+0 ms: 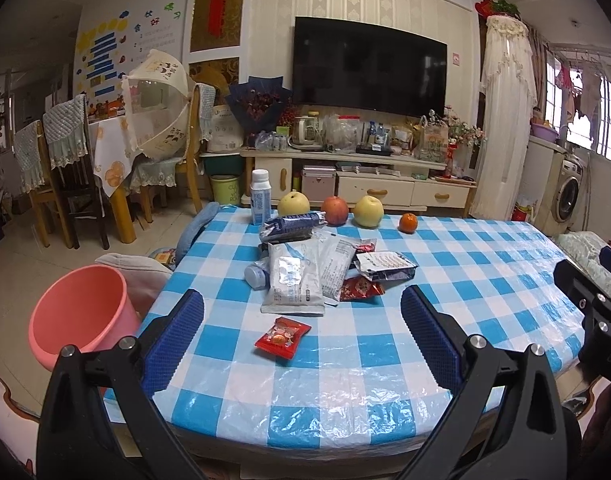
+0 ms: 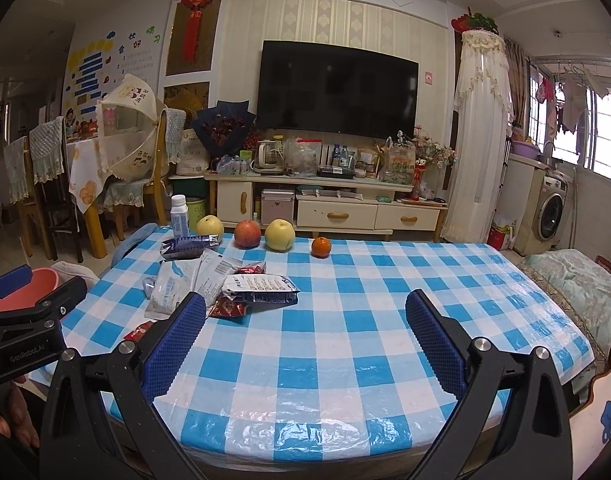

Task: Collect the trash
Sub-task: 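Grasp the red candy packet with the left tool while the right tool grasps the white-blue carton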

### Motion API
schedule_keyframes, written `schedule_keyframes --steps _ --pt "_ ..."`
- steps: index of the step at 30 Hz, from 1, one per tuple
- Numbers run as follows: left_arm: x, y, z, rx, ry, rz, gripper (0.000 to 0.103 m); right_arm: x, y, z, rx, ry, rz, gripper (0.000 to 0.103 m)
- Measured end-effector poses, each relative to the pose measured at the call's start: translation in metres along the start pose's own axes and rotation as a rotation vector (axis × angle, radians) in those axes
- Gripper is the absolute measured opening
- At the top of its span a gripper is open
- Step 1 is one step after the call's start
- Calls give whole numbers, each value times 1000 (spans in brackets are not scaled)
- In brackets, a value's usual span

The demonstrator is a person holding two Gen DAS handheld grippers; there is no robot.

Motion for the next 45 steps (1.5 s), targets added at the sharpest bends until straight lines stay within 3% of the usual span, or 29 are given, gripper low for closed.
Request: schedule_keyframes --steps 4,16,25,32,38,40,41,45 --pt "-17 10 2 -2 24 35 99 -21 13 0 39 16 44 99" --pt "-93 60 39 -4 -72 236 99 -109 67 -1 180 182 216 99" --pt "-122 100 30 -46 19 337 99 -152 99 6 249 280 379 99" --pt "-136 131 23 -102 114 401 93 -159 129 3 278 454 439 99" --pt "-144 151 22 -124 155 435 78 -157 163 12 359 616 456 97" --pt "-145 157 20 -132 167 440 78 -155 176 19 404 682 458 80" --pt "-145 159 18 -140 177 440 78 -156 183 22 424 718 464 77" --pt "-149 166 13 -162 195 454 78 -151 206 30 498 880 471 76"
Point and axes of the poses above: each gripper's, at about its wrist camera, not at the fingertips, and y roughly the way its jaws point, z to its left, x to its top, the point moved 10 cm from there along y, roughly the way its jaws point, and after that the axes turned 15 degrees about -z, right-handed, at the moved point
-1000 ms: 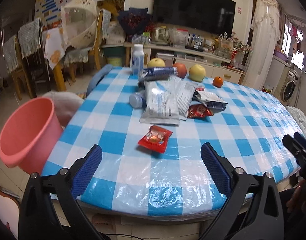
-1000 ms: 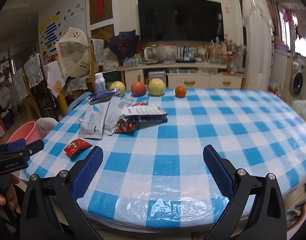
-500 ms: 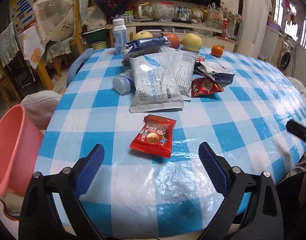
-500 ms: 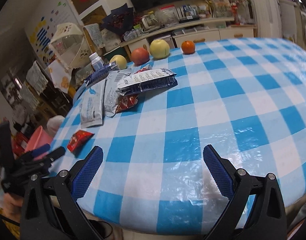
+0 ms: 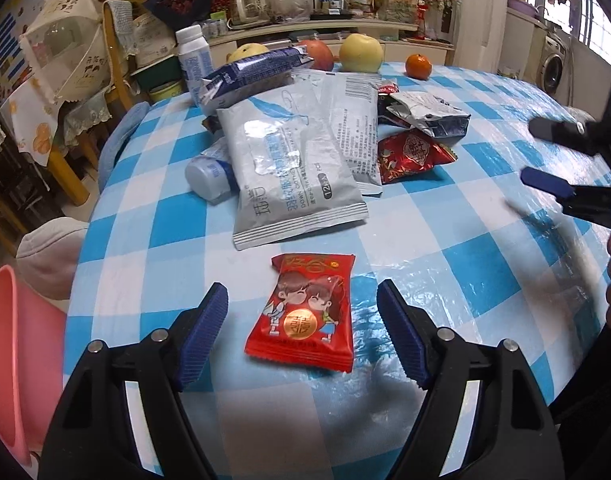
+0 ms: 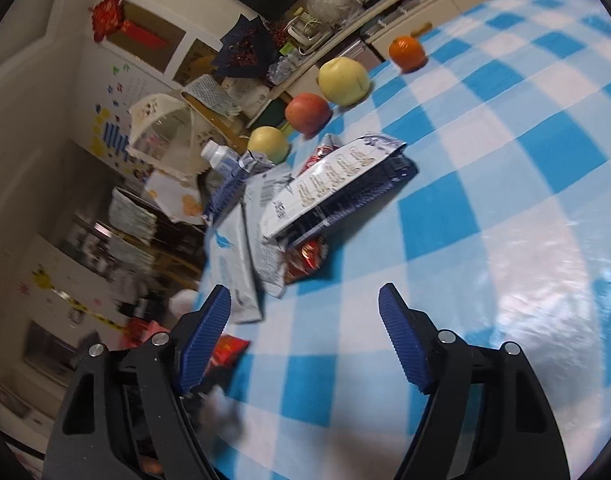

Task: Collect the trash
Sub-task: 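Grasp the red candy packet with the left tool while the right tool grasps the white-blue carton, then lift the red candy packet with the left tool while the right tool lifts the carton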

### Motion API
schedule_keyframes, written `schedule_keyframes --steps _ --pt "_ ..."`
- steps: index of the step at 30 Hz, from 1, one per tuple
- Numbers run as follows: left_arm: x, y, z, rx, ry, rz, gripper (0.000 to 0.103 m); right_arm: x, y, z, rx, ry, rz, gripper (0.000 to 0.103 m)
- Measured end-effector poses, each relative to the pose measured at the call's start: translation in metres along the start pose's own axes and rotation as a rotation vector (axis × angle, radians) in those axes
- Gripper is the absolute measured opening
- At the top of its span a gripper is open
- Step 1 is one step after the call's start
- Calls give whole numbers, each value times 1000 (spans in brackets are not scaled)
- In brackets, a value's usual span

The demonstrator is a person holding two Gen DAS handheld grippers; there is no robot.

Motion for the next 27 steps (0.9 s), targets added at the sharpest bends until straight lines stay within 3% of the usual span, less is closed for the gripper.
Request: schedule_keyframes --steps 6,10,13,22,27 --pt "-4 14 0 -27 -60 39 63 22 21 -7 99 200 -20 75" --pt "-6 23 -1 -29 -80 60 51 28 39 -19 103 299 -6 65" --pt "-3 25 -1 -28 -92 59 47 29 50 -22 104 339 11 63" --pt "4 30 -4 -55 -149 47 45 36 79 -18 54 288 -10 63" --pt "8 32 -2 -65 -185 33 44 42 81 -29 -119 137 -28 64"
Point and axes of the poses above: each gripper's, at about its wrist camera, not at the fingertips, and y roughly the way its jaws point, z to its left, x to its top, the point moved 10 cm from there along y, roughly the way its jaws point, and after that the axes turned 15 degrees about -z, right-handed, at the moved point
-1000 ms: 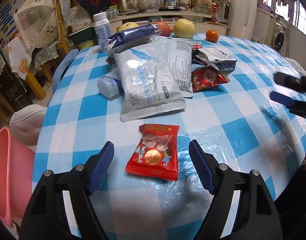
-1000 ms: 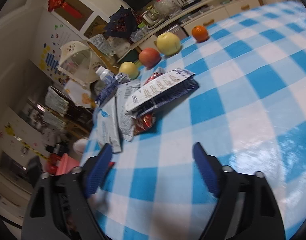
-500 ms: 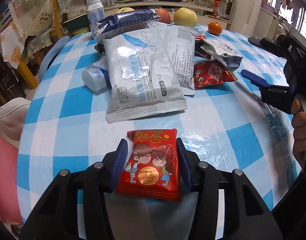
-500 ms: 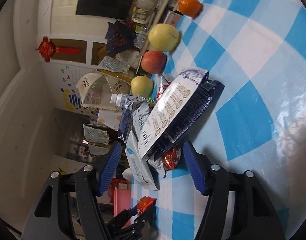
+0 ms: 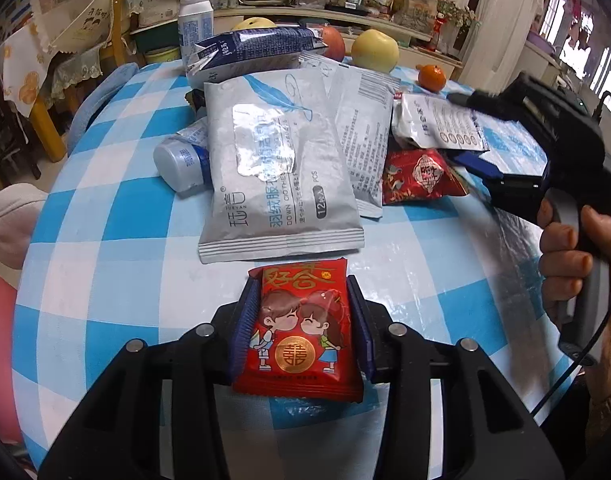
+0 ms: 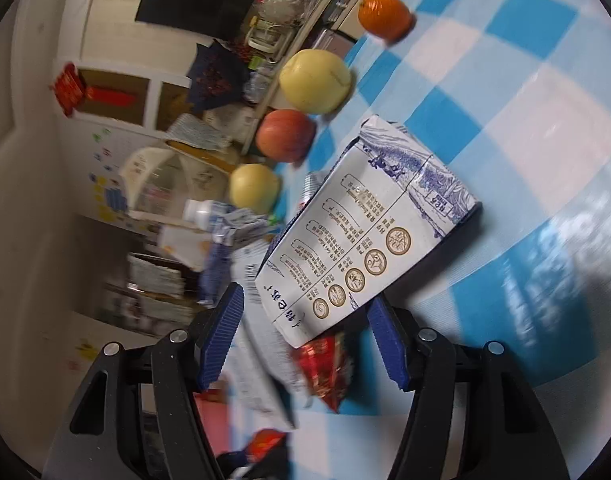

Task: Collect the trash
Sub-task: 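Lift the red candy packet with the left tool while the right tool lifts the carton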

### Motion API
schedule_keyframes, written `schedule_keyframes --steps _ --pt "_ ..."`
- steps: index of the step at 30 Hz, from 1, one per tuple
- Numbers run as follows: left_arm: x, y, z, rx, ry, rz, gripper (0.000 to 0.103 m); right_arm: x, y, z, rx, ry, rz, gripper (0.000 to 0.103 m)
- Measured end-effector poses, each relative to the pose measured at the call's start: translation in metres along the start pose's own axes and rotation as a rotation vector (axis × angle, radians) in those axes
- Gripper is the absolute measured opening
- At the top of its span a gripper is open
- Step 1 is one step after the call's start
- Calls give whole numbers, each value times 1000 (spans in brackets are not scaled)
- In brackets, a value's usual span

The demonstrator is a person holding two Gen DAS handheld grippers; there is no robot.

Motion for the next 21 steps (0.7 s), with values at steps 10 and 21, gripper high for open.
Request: schedule_keyframes --steps 10,21 --pt "0 1 -6 -33 -34 -13 44 28 11 -16 -90 -111 -63 82" --pt "2 2 -11 -44 -42 -32 45 9 56 45 -58 -506 -16 84"
Point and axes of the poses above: each gripper's, at about its wrist camera, not at the fingertips, and y roughly the way its jaws point, z to its left, x to its top, the point moved 10 cm from there along y, roughly the way its jaws point, and after that the axes turned 15 degrees about -z, right-handed, at the moved point
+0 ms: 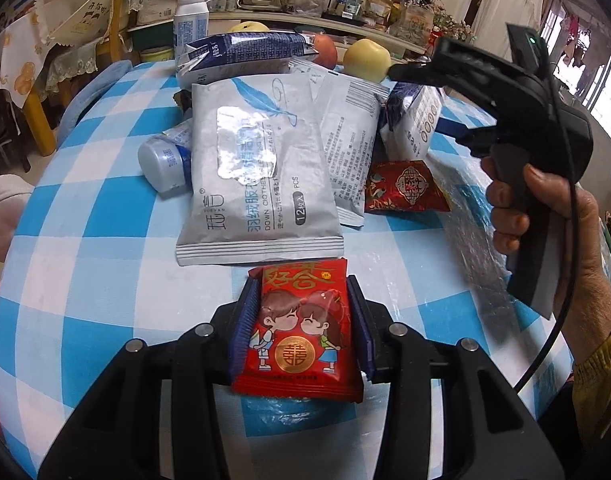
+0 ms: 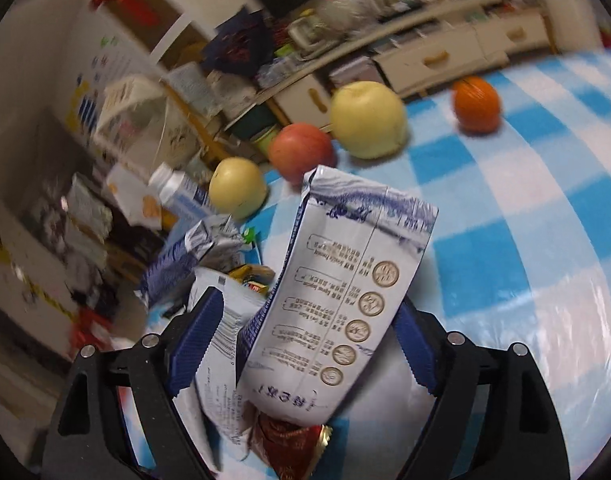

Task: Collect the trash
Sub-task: 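Lift the red candy packet with the left tool while the right tool lifts the carton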

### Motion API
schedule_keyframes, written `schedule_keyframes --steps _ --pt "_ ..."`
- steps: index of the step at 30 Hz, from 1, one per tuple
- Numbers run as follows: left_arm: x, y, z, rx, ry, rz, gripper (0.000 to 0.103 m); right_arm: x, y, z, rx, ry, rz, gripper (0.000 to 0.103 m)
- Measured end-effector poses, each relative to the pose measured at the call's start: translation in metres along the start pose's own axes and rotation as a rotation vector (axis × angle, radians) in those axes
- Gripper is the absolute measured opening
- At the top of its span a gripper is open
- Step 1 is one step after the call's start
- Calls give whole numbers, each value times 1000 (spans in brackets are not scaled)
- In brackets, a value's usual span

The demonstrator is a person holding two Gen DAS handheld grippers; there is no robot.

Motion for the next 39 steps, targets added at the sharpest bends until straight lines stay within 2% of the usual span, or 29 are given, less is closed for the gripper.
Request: schedule_keyframes --steps 2,8,13,21,26,33,39 --pt "0 0 0 -1 2 -5 45 -5 5 3 -4 -41 14 84" --pt "-1 -1 -2 7 40 -22 45 -18 5 -11 -66 -32 72 84" --pt "0 -1 -1 15 34 -33 45 -21 -4 -16 -97 -59 73 73" --pt "0 -3 4 4 -39 -44 44 -23 -12 -4 -89 -124 54 68" --pt "1 -7 13 1 -90 -47 44 -15 -29 8 -88 -166 -2 68" --pt "20 -27 32 4 -162 -116 44 -13 -62 40 -34 -193 -53 68" --pt "48 -61 68 69 -214 -230 44 -27 -82 110 96 -228 -48 68"
Point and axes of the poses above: each gripper's, at about its wrist camera, not at the fingertips, and y roughly the way its jaws point, z to its left, x to its top, the point moved 10 cm from there along y, roughly the way its jaws point, and after that the axes turned 15 degrees about -z, right-handed, at the moved point
